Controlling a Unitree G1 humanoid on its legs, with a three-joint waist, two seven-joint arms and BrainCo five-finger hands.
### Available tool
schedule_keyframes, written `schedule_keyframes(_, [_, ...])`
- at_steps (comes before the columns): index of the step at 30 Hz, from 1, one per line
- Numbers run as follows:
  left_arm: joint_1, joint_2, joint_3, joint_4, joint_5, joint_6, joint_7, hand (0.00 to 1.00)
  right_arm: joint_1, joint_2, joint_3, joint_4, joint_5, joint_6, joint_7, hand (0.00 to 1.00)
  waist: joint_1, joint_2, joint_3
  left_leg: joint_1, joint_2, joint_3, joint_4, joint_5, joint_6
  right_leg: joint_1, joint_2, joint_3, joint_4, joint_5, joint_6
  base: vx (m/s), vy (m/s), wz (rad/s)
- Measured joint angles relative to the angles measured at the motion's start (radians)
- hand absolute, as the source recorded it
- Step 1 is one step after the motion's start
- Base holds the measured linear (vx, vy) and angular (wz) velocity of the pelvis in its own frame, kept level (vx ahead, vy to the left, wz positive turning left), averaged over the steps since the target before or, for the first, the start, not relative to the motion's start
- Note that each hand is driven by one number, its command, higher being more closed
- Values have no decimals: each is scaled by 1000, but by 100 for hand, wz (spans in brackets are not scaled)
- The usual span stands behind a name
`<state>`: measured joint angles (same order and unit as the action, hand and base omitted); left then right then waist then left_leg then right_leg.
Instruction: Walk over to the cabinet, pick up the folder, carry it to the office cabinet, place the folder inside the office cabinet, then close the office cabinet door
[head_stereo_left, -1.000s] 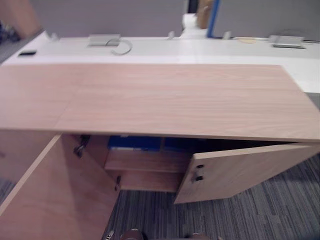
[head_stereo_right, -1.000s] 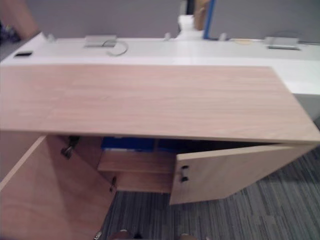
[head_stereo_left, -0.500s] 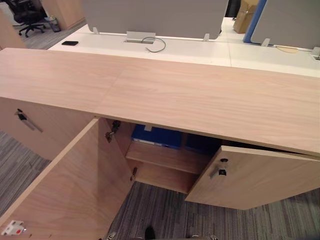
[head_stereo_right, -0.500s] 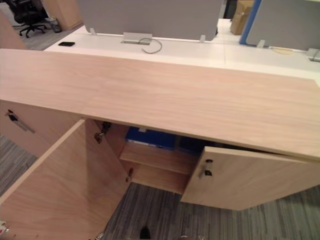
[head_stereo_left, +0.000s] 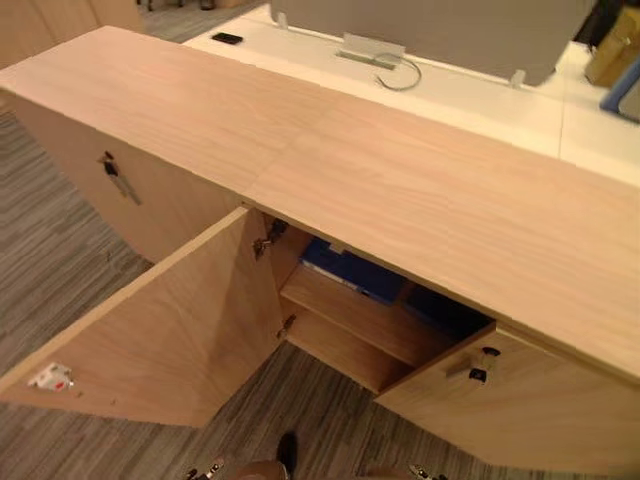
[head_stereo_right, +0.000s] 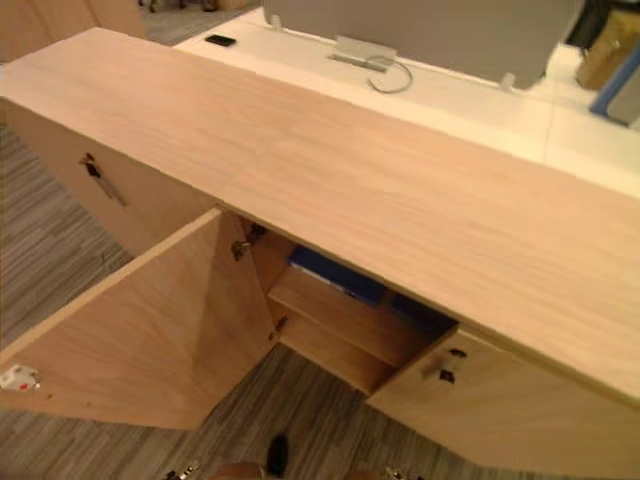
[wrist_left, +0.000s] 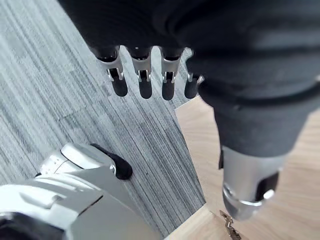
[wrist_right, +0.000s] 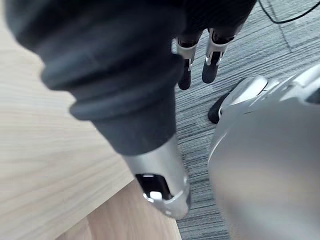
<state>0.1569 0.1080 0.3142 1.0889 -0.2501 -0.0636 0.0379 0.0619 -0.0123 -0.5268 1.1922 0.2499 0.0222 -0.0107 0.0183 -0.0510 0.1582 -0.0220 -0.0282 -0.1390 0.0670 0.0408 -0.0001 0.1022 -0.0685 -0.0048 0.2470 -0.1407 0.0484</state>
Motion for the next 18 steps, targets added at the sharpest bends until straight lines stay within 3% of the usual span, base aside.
schedule_keyframes(3, [1, -7, 9, 1, -39, 2, -1, 0, -5, -3, -27, -2, 3, -9, 0, 0, 13, 3, 6, -51, 34, -6, 75, -17, -25, 9, 33, -1, 3, 14, -2, -79, -138, 46])
schedule_keyframes(5, [5, -18, 29, 1, -39, 4, -2, 0, -10, -6, -49, -2, 5, -9, -1, 0, 17, 13, 24, -86, 55, 95, 120, -37, -24, 11, 42, -18, 0, 12, -4, -173, -67, 15])
schedule_keyframes(6, [6, -28, 41, 1, -39, 6, -3, 0, -11, -12, -85, -1, 5, -8, -1, 0, 19, 32, 36, -109, 68, 141, 147, -51, -12, 9, 52, -30, 5, 0, -13, -236, -22, 7])
schedule_keyframes(7, [6, -29, 45, 1, -39, 7, -3, 0, -8, -12, -99, -1, 6, -5, -2, 0, 21, 33, 37, -118, 59, 145, 146, -57, -8, 4, 49, -41, 2, -18, -18, -245, -21, 11])
schedule_keyframes(9, [-1, -29, 46, 2, -33, 8, -6, 0, 1, -20, -119, -3, 7, -5, -3, 0, 20, 26, 37, -114, 16, 214, 62, -63, -8, 17, -2, -71, -87, -77, -48, -261, -38, 25])
schedule_keyframes(10, [-8, -32, 52, 5, -31, 10, -6, 0, 1, -23, -123, 1, 8, -5, -3, 0, 7, 21, 42, -101, 15, 252, 51, -62, 10, 14, -24, -88, -111, -70, -45, -249, 12, 63])
schedule_keyframes(11, [-14, -33, 68, 5, -27, 11, -6, 0, 5, -23, -144, 1, 7, -4, -3, 0, -5, 19, 47, -129, 28, 372, 190, -96, 35, 8, -60, -120, -110, -60, -50, -184, 34, 70])
schedule_keyframes(12, [-10, -31, 69, 4, -22, 10, -6, 0, 13, -14, -151, -1, 8, -4, -3, 0, -7, 25, 44, -129, 52, 418, 294, -120, 29, 10, -70, -143, -105, -52, -45, -214, 48, 86])
schedule_keyframes(13, [4, -33, 69, 5, -17, 12, -6, 0, 30, -2, -154, 0, 8, -2, -3, 0, -13, 39, 40, -92, 99, 428, 360, -156, 13, 20, -58, -185, -100, -53, -40, -107, 32, 69])
schedule_keyframes(15, [1, -39, 67, 12, -12, 15, -10, 0, 31, 8, -163, 0, 8, 0, -3, 0, -18, 59, 32, -62, 119, 402, 296, -203, -17, 17, -34, -225, -97, -49, -26, -37, 79, 74])
schedule_keyframes(18, [-6, -24, 67, 18, -6, 17, -23, 0, 11, 13, -197, 1, 8, -1, -4, 0, -2, 33, 27, -61, 64, 361, 187, -153, 6, -4, -48, -244, -101, -33, -8, 6, 104, 55])
